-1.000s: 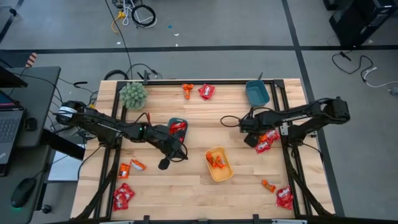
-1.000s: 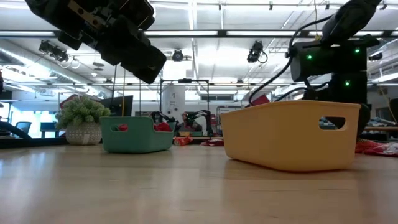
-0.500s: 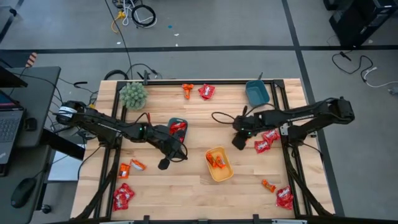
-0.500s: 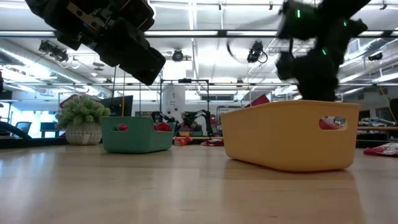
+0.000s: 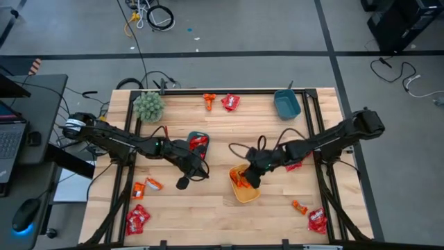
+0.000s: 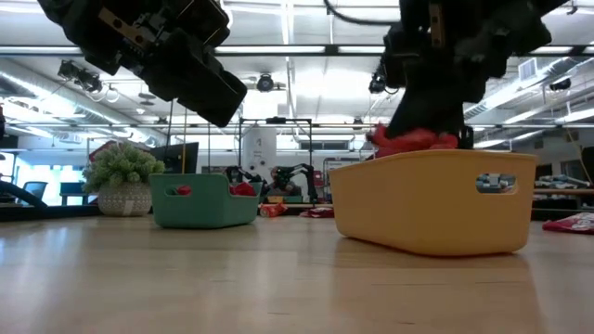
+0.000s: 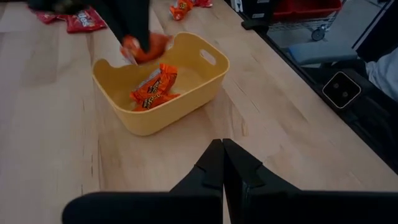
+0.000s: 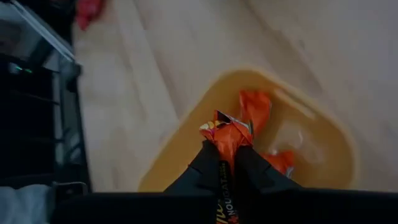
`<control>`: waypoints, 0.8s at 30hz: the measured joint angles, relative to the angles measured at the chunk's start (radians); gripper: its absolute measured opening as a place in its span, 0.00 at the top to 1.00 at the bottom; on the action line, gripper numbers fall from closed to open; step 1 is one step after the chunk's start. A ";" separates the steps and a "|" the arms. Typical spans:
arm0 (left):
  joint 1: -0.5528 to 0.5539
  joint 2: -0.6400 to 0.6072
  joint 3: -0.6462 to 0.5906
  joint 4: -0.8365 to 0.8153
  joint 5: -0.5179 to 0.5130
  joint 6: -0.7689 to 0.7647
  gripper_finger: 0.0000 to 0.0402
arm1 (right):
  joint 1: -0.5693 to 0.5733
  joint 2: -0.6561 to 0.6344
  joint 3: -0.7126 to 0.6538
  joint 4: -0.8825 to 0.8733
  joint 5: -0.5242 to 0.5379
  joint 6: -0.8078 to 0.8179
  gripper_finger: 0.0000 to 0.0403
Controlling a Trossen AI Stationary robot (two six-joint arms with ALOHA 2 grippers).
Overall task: Sort candy
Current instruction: Put the orange candy into the yellow bin
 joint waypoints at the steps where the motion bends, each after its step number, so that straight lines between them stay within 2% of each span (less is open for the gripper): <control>1: 0.000 0.000 0.000 0.000 -0.001 0.000 1.00 | 0.005 0.023 0.000 0.013 0.000 0.006 0.94; 6: 0.000 0.000 0.000 -0.001 -0.003 0.002 1.00 | 0.011 0.119 0.000 0.076 0.002 -0.004 0.93; 11: 0.000 0.000 0.000 -0.004 -0.003 0.003 1.00 | 0.011 0.152 -0.001 0.112 -0.001 -0.066 0.84; 20: 0.000 0.000 0.000 -0.017 -0.003 0.003 1.00 | 0.011 0.043 -0.001 0.097 -0.005 -0.145 0.56; 24: 0.000 0.000 0.000 -0.018 -0.003 0.003 1.00 | 0.026 -0.013 0.000 0.031 -0.047 -0.159 0.46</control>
